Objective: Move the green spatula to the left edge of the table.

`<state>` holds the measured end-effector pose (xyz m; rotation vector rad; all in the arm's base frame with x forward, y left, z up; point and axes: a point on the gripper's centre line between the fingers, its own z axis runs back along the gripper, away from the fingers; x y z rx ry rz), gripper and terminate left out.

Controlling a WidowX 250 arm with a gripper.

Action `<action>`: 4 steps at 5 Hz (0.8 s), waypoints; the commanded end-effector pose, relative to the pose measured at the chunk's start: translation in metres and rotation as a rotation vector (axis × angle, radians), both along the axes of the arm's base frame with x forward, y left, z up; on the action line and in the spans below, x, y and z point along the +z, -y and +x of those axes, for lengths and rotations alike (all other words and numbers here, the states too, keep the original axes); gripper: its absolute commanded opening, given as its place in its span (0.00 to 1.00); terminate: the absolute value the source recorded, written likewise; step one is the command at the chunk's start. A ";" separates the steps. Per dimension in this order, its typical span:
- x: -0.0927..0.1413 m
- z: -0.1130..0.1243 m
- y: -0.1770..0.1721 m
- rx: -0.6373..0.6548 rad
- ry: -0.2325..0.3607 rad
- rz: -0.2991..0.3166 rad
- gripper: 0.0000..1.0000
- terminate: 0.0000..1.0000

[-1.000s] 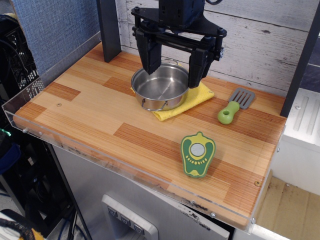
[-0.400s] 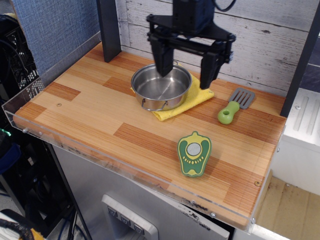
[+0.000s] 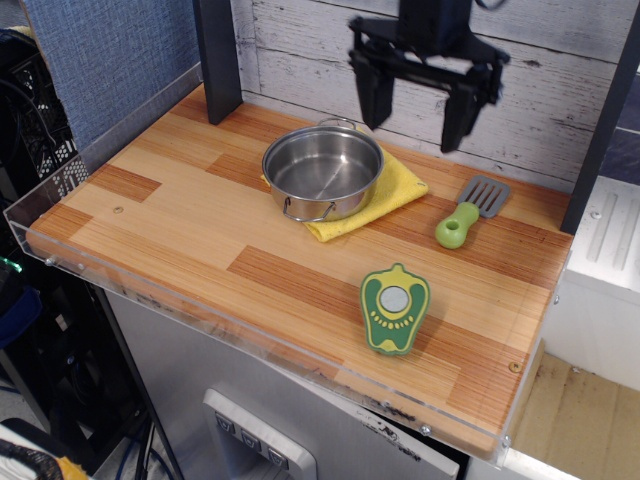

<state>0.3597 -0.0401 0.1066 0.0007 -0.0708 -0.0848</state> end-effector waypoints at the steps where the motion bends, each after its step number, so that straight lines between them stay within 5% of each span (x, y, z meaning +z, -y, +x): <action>1: -0.038 0.011 0.026 -0.052 -0.058 0.058 1.00 0.00; 4: -0.057 0.007 0.017 -0.019 -0.080 0.074 1.00 0.00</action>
